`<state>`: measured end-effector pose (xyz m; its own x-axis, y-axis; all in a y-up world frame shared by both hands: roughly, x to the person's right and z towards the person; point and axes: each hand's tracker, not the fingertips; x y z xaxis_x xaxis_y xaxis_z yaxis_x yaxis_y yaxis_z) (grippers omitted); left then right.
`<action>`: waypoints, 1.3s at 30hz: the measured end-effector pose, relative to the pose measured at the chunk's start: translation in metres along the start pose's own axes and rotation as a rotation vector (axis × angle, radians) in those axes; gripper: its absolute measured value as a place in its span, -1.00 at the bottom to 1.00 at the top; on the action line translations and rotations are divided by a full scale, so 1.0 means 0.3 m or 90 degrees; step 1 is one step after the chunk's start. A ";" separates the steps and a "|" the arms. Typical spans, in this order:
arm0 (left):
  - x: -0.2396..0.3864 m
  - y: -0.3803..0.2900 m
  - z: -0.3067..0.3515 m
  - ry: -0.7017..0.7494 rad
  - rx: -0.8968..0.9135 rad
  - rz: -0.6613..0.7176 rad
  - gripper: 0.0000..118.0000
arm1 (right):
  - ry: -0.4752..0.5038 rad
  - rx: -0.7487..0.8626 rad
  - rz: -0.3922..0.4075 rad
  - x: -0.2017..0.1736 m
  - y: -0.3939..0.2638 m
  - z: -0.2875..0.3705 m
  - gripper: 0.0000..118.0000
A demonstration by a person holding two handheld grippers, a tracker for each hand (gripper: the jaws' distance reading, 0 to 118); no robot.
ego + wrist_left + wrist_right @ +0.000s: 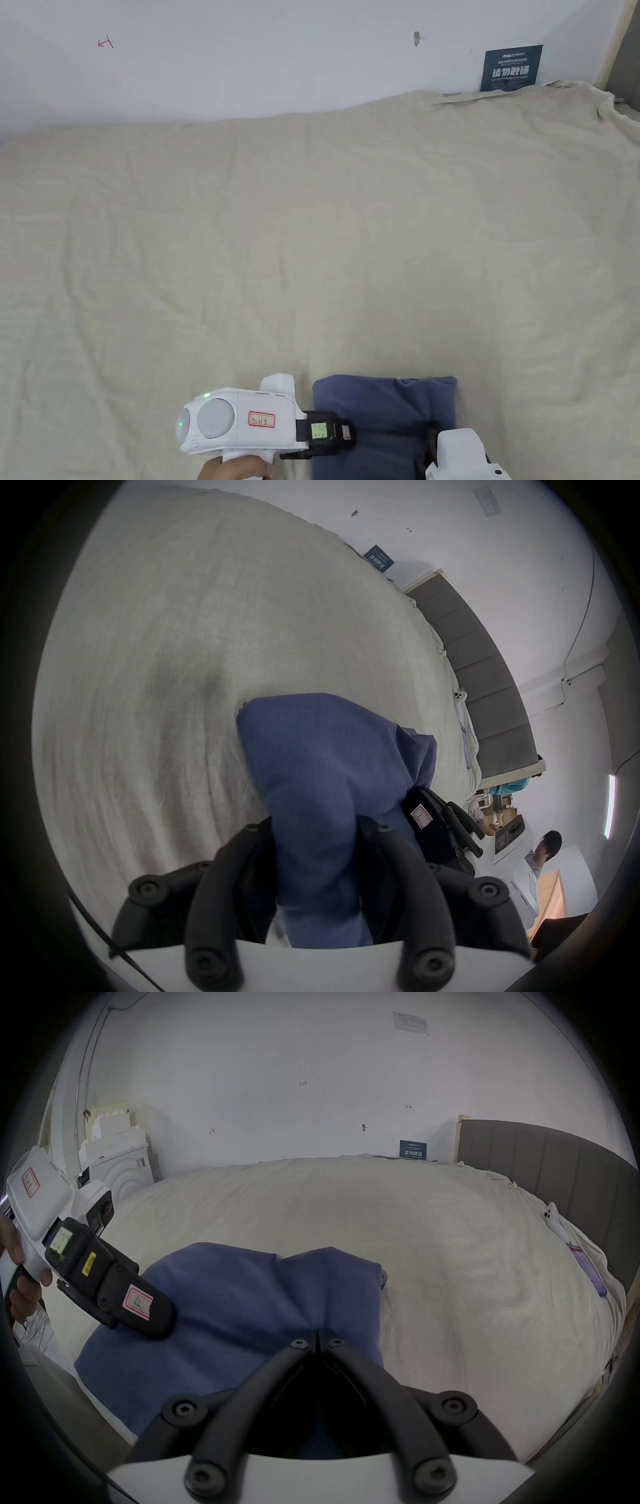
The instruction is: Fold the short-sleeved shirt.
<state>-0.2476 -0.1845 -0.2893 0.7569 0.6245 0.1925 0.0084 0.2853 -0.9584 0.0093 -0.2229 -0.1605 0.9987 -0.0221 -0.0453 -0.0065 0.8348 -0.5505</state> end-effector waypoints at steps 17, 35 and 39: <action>0.076 0.041 0.180 0.036 0.082 -0.086 -0.62 | 0.002 0.215 -0.016 0.174 0.451 0.338 -1.00; -0.424 0.270 0.794 0.258 0.149 -0.062 -0.62 | -0.075 0.324 0.001 0.243 0.686 0.515 -1.00; -0.571 0.290 0.938 0.306 0.161 -0.009 -0.62 | -0.086 0.321 -0.002 0.234 0.688 0.505 -1.00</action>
<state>-0.5604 -0.0621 -0.3464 0.9720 0.2332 0.0300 -0.0918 0.4939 -0.8647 0.0856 0.0312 -0.1510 0.9965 0.0188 0.0817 -0.0123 0.9968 -0.0793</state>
